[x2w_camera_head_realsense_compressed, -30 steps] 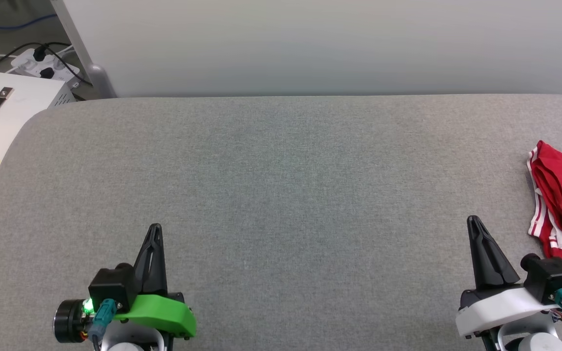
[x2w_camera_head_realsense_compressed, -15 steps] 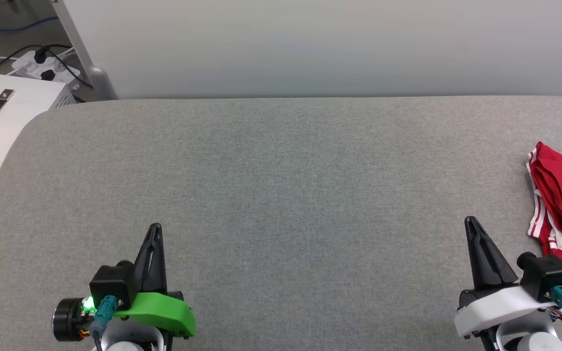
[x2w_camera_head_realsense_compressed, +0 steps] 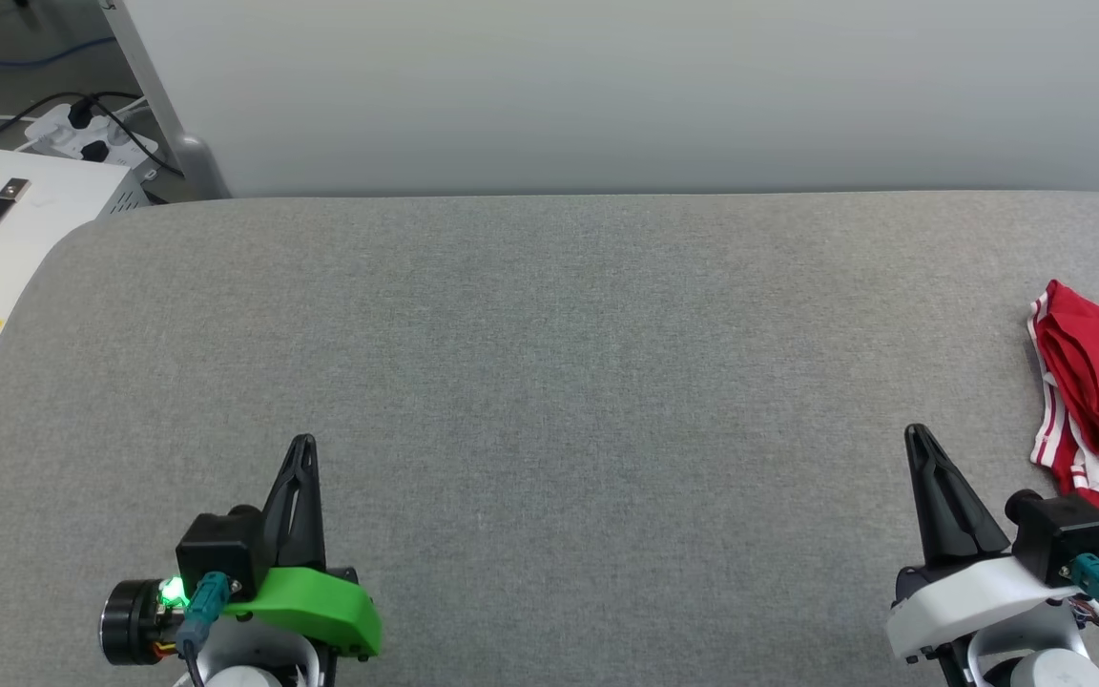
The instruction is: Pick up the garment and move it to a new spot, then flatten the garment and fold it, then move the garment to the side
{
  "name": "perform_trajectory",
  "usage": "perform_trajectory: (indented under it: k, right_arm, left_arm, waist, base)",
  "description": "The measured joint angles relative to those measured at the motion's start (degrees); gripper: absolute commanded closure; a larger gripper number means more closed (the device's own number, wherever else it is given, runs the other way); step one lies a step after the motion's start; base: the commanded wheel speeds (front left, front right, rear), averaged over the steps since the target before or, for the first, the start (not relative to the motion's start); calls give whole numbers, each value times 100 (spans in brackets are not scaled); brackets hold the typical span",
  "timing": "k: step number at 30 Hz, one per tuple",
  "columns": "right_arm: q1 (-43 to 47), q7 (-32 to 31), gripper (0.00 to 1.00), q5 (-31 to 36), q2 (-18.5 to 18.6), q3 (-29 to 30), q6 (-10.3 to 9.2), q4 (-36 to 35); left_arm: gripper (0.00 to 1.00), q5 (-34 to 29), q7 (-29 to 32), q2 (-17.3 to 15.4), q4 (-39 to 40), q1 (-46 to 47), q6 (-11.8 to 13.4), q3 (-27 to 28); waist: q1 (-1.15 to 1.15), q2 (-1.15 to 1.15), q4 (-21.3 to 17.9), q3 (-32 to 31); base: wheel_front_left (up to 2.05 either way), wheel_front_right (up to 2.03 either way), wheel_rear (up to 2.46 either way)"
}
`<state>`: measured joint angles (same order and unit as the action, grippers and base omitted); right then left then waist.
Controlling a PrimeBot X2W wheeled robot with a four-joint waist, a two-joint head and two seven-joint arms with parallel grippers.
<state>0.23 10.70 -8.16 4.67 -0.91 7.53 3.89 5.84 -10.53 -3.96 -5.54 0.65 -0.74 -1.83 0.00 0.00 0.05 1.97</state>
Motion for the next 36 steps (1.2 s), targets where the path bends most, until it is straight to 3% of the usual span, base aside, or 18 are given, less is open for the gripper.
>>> perform_trajectory:
  k: [36]
  right_arm:
    - [0, -416, 100, 332, -67, 24, 0, -136]
  left_arm:
    - [100, -205, 409, 33, 214, -1, 7, 56]
  waist:
    - [0, 0, -2, -79]
  base:
    - [0, 0, 0]
